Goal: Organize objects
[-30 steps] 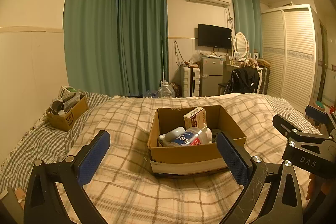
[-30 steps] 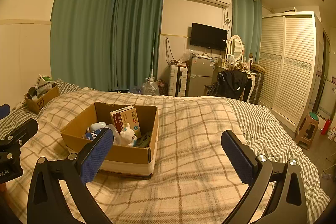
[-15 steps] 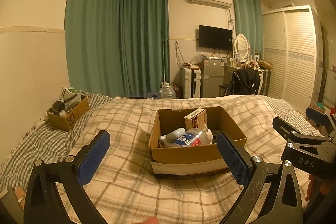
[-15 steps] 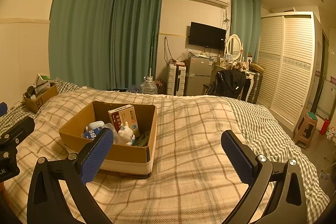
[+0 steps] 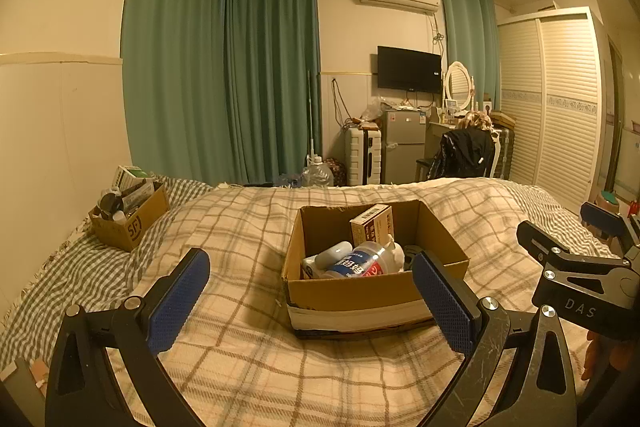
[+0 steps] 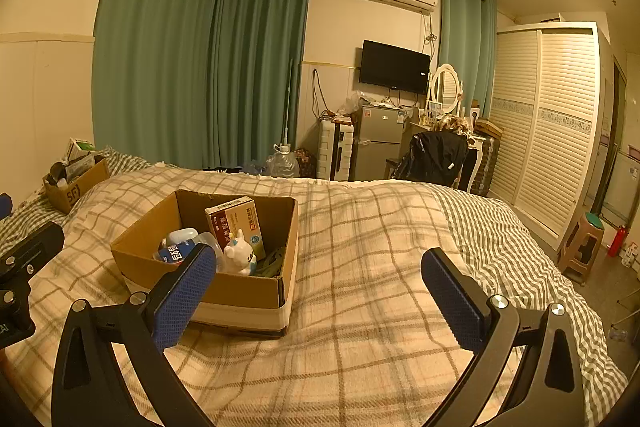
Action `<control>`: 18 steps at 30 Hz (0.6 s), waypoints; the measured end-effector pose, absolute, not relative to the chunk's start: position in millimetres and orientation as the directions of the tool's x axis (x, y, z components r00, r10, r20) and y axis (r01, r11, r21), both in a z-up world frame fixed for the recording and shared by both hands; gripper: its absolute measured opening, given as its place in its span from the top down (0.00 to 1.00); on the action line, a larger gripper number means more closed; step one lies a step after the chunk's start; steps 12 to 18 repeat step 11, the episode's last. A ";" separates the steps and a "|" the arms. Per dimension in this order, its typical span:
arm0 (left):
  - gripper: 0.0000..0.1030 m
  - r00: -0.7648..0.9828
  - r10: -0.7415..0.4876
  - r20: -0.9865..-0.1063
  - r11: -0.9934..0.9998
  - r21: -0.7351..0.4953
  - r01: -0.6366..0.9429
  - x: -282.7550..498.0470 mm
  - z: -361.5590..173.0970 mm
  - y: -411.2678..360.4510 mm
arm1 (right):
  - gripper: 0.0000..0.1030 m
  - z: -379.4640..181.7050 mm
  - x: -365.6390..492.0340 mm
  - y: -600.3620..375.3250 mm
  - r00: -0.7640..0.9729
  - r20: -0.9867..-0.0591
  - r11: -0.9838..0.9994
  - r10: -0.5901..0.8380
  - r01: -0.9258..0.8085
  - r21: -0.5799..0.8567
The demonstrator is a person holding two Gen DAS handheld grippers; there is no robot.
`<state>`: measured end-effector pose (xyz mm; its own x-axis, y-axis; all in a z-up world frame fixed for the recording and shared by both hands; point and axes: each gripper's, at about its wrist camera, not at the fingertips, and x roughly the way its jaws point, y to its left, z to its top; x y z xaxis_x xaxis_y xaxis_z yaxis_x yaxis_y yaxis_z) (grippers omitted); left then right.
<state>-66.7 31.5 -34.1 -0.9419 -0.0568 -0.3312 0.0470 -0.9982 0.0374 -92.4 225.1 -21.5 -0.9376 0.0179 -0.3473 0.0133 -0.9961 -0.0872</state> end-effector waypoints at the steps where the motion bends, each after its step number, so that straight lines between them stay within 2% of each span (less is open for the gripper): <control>1: 0.00 -0.942 -0.057 -0.331 -0.998 0.037 0.047 -66.7 -34.2 31.6 | 0.00 -21.5 -92.4 225.0 -0.937 -0.348 -0.996 0.018 0.013 -0.087; 18: 0.00 -0.941 -0.066 -0.332 -0.998 0.037 0.057 -64.1 -35.1 32.2 | 0.00 -22.4 -92.3 225.6 -0.937 -0.349 -0.996 0.019 0.013 -0.087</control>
